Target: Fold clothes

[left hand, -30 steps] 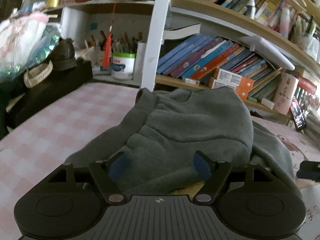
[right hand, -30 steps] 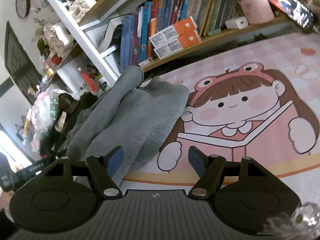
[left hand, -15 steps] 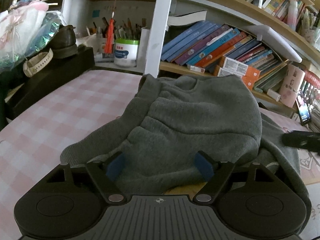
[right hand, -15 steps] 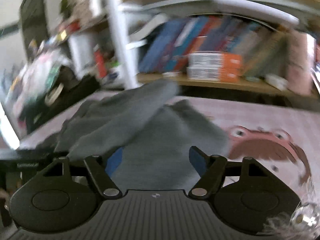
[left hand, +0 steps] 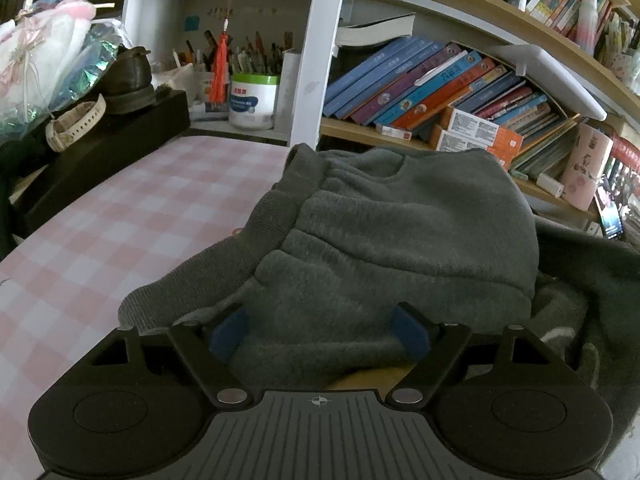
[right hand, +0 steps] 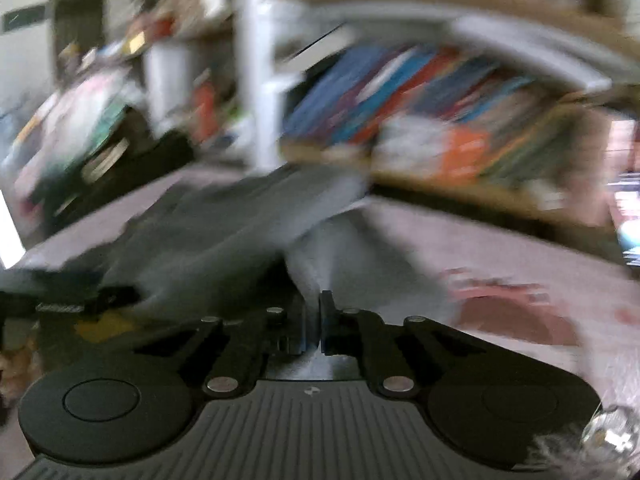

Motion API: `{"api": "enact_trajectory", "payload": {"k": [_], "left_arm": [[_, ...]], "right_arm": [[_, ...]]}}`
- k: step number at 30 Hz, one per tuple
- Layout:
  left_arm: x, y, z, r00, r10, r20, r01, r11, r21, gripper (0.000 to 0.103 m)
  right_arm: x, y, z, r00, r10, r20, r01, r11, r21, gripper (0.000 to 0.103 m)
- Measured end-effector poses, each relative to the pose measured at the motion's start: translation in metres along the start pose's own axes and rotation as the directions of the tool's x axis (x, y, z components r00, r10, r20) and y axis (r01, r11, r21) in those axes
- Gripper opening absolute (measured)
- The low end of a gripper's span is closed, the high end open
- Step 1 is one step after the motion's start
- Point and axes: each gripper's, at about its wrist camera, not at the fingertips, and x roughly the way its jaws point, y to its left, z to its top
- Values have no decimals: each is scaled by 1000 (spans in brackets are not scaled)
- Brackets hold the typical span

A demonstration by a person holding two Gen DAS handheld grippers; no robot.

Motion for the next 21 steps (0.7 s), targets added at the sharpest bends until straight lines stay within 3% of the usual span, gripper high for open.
{"api": "enact_trajectory", "payload": {"k": [5,9,11,13,15,21], "left_arm": [[1,0,1,1000,-6,-4,6,1000,8,86],[0,1,1,1000,-14,-2,14,1000,3,86],[1,1,1,1000,-14,-3,14,1000,5,87],[1,0,1,1000,-12,-5,12,1000,10,87],[1,0,1,1000,-13,-4,13,1000,8,87],[0,0,0,1000,-15,-2,15,1000,6,87]], "right_arm": [[-37,-36,-30,993,-85,-76,89,995,44,6],[-49,-51,-67,974,-43,-224,71,991,115,6],[-54,-54,-77,967,-17,-254,57,987,152,7],[-60,-53,-75,969,-25,-246,65,986,156,26],[-65,-52,-67,975,-57,-216,88,987,135,38],[-53,-37,-31,985,-111,-129,110,994,-18,46]]}}
